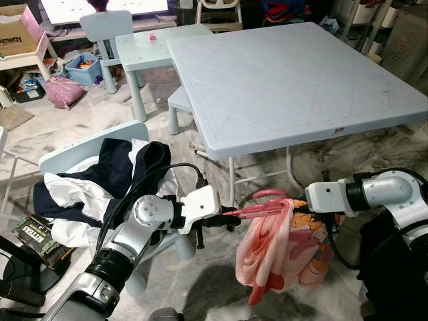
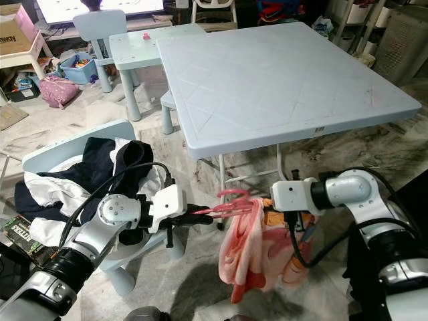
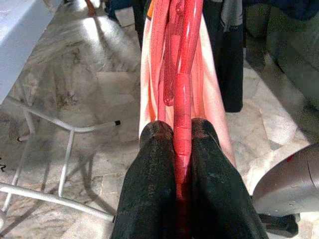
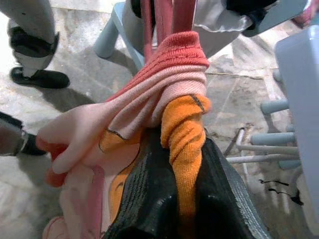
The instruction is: Hang hanger
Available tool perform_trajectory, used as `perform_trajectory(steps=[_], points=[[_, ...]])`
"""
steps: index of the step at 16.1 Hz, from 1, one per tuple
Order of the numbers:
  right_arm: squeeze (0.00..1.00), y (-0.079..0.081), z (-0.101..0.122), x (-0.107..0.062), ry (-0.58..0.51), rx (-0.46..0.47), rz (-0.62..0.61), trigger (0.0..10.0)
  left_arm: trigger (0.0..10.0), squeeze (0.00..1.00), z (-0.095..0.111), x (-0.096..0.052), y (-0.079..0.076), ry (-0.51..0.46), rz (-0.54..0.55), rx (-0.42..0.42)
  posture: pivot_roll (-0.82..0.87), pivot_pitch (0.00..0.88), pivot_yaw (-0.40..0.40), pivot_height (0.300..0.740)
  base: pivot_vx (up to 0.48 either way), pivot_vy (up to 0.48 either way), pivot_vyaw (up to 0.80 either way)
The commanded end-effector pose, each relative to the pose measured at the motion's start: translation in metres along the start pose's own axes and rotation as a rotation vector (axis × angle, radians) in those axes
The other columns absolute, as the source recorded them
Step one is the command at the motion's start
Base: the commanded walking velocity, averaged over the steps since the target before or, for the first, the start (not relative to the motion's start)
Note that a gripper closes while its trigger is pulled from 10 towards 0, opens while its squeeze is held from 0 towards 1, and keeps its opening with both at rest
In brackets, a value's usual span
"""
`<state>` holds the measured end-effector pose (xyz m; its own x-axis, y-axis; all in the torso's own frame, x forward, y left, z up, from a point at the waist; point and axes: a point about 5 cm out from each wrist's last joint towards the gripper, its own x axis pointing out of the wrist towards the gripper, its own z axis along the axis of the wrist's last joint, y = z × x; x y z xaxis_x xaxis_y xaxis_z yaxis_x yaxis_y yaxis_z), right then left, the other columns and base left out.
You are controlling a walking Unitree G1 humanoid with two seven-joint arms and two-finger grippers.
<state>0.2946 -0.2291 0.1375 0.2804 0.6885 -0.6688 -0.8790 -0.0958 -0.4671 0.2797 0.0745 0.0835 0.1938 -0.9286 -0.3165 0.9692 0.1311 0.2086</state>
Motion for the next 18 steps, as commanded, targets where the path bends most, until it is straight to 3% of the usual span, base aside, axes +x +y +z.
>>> perform_trajectory(steps=[1,3,4,7,14,18], points=[[0.0,-0.014,0.009,-0.001,-0.028,-0.057,-0.061,10.0,0.0,0.0,0.001,0.001,0.001,-0.019,0.025,-0.021,-0.1,0.0,-0.001,0.74,0.0,0.0,0.0],[0.0,-0.017,0.009,-0.001,-0.033,-0.04,-0.062,10.0,0.0,0.0,0.0,0.002,0.001,-0.043,0.061,-0.061,-0.1,0.0,-0.002,0.74,0.0,0.0,0.0],[1.0,-0.019,0.01,-0.001,-0.044,-0.026,-0.066,10.0,0.0,0.0,-0.002,0.002,0.002,-0.058,0.1,-0.084,-0.1,0.0,-0.002,0.74,0.0,0.0,0.0],[1.0,-0.022,0.01,0.001,-0.054,-0.025,-0.09,10.0,0.0,0.0,-0.005,0.002,0.003,-0.096,0.189,-0.126,-0.09,0.0,-0.003,0.74,0.0,0.0,0.0],[1.0,-0.052,0.017,-0.006,-0.069,-0.065,-0.299,10.0,0.0,0.0,-0.012,0.003,0.001,-0.133,0.327,-0.214,-0.09,0.0,-0.014,0.74,0.0,0.0,0.0],[1.0,-0.056,0.011,-0.01,-0.028,-0.044,-0.396,10.0,0.0,0.0,-0.014,-0.004,0.013,-0.138,0.42,-0.253,-0.09,0.0,-0.016,0.74,0.0,0.0,0.0]])
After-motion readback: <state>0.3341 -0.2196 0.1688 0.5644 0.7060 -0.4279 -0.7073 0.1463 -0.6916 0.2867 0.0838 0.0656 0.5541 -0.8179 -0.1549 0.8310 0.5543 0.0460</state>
